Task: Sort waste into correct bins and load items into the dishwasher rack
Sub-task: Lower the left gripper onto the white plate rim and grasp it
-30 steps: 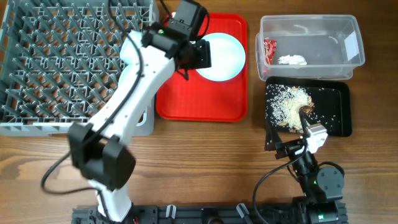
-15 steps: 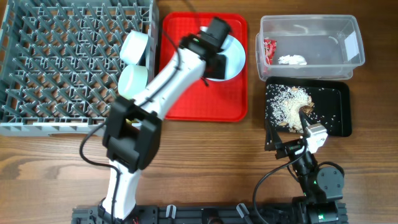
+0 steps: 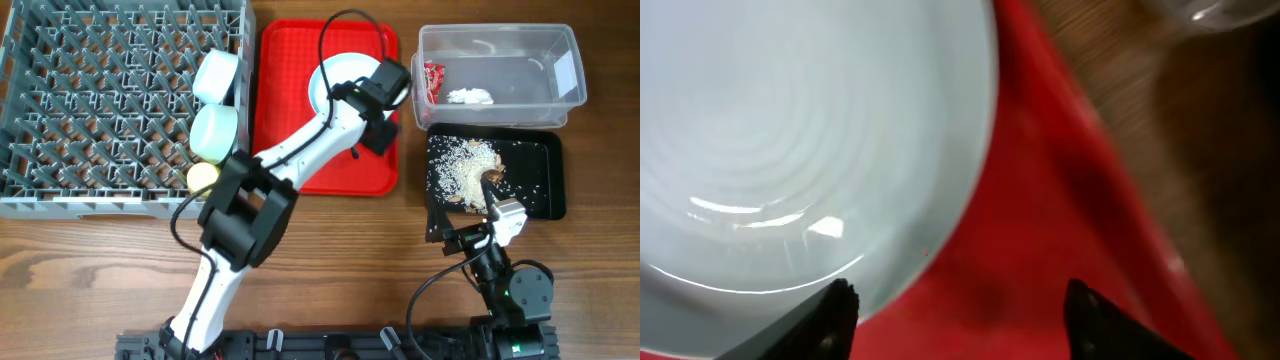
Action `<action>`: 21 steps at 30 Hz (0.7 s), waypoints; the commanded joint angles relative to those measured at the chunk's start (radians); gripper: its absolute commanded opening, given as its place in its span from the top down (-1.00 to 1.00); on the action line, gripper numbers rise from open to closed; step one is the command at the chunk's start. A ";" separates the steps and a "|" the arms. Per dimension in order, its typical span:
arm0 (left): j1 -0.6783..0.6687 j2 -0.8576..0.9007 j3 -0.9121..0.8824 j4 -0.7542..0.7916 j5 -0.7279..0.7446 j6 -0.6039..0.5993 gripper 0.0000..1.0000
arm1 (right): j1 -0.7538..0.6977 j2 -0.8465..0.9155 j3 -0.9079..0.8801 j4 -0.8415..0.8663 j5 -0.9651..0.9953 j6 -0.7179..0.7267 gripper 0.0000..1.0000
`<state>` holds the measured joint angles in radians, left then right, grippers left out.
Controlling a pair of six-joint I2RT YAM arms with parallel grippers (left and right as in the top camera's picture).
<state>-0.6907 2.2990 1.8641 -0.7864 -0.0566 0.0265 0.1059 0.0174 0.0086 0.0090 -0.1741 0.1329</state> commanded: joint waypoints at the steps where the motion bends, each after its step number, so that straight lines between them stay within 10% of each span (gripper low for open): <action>1: 0.044 0.030 0.000 -0.049 0.034 0.029 -0.23 | -0.002 -0.010 -0.003 0.003 0.021 -0.009 -1.00; 11: 0.111 0.033 0.001 -0.290 0.093 0.002 0.21 | -0.002 -0.010 -0.003 0.003 0.021 -0.009 -1.00; 21: 0.015 -0.029 0.001 -0.180 0.087 -0.018 -0.18 | -0.002 -0.010 -0.003 0.003 0.021 -0.010 -1.00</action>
<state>-0.6167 2.3135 1.8645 -1.0222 0.0105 0.0025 0.1059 0.0174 0.0086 0.0086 -0.1741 0.1329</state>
